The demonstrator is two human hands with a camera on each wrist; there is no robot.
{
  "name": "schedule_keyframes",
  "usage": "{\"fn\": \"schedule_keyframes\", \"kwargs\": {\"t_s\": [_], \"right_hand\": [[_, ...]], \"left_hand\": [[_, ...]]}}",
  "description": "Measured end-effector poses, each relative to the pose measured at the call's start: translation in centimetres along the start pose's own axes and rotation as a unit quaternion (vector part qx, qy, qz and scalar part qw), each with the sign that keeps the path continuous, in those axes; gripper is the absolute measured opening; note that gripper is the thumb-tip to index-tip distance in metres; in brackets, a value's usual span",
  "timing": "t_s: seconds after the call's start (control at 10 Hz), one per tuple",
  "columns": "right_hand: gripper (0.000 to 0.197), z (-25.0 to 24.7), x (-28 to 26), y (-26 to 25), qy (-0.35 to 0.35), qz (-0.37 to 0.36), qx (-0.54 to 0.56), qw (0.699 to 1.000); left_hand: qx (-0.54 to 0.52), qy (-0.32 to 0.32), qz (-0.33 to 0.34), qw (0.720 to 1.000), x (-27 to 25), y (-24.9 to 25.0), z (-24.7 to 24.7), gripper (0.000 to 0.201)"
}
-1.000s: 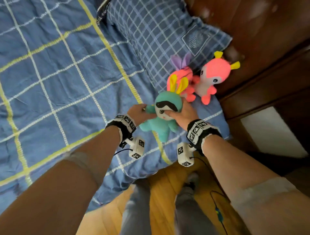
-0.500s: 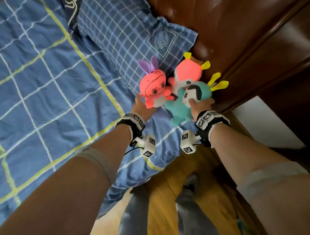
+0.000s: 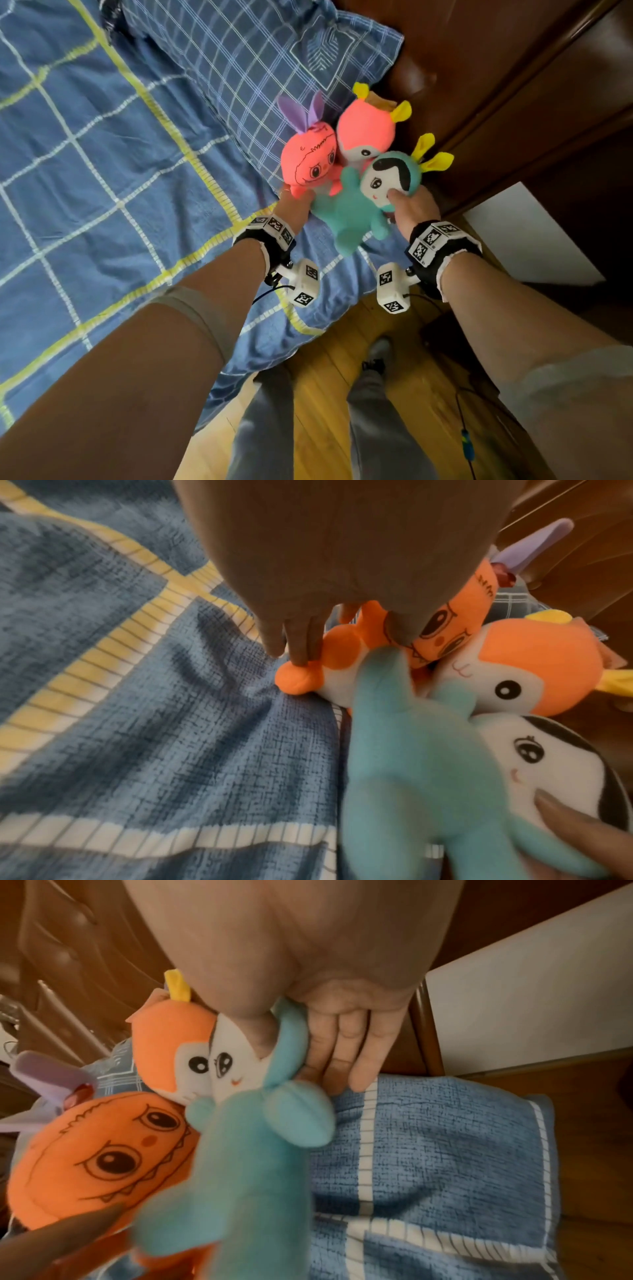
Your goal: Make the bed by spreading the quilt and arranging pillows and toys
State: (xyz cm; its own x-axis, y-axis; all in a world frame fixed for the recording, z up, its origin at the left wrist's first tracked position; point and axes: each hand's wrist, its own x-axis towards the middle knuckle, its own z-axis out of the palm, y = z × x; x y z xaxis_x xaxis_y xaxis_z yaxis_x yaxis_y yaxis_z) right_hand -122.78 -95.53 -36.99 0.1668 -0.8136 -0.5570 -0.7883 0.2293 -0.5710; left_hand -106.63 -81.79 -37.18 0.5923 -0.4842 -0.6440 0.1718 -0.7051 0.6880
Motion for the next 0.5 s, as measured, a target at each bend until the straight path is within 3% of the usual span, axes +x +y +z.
{"fn": "schedule_keyframes", "kwargs": {"t_s": [0.1, 0.2, 0.3, 0.4, 0.5], "right_hand": [[0.056, 0.5, 0.2, 0.4, 0.01, 0.008, -0.032, 0.999], [0.065, 1.1, 0.1, 0.0, 0.001, 0.035, -0.01, 0.999], [0.074, 1.1, -0.1, 0.1, -0.008, 0.032, 0.033, 0.999], [0.093, 0.3, -1.1, 1.0, -0.023, 0.026, 0.072, 0.997], [0.124, -0.4, -1.8, 1.7, -0.016, 0.019, 0.084, 0.996]], "left_hand": [[-0.013, 0.024, 0.011, 1.0, 0.1, -0.9, 0.6, 0.011], [-0.004, 0.017, 0.006, 1.0, 0.5, -2.1, 0.8, 0.058], [-0.027, 0.012, -0.013, 0.999, 0.3, -2.3, 0.6, 0.075], [-0.01, 0.022, -0.021, 0.999, -0.3, -2.1, 0.3, 0.073], [0.039, 0.07, -0.041, 0.996, 0.1, -3.1, 0.4, 0.095]]}}
